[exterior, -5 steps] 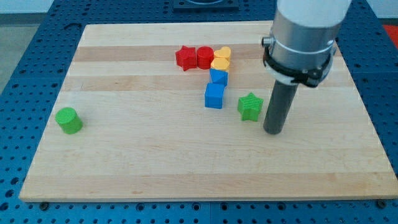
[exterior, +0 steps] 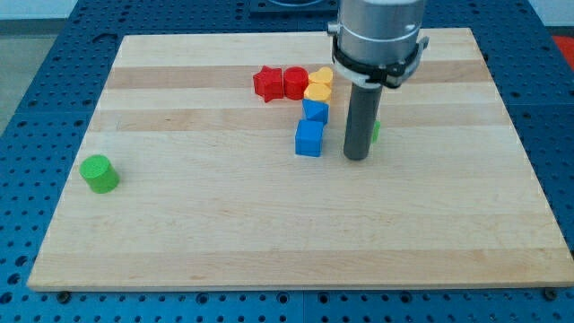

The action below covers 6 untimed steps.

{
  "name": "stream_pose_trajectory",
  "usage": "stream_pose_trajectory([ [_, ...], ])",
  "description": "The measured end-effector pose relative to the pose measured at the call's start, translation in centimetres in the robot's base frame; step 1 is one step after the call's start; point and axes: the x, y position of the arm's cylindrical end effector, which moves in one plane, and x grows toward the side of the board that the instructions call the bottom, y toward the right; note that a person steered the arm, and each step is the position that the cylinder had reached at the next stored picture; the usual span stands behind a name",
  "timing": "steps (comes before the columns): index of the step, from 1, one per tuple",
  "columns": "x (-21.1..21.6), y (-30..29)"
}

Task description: Move the green star towards up

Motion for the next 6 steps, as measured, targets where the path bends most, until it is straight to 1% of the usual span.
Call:
stream_pose_trajectory([
  [2, -4.7, 1.2],
  [4, -8.1, 2.3],
  [5, -8.2, 3.3],
  [6, -7.1, 5.7],
])
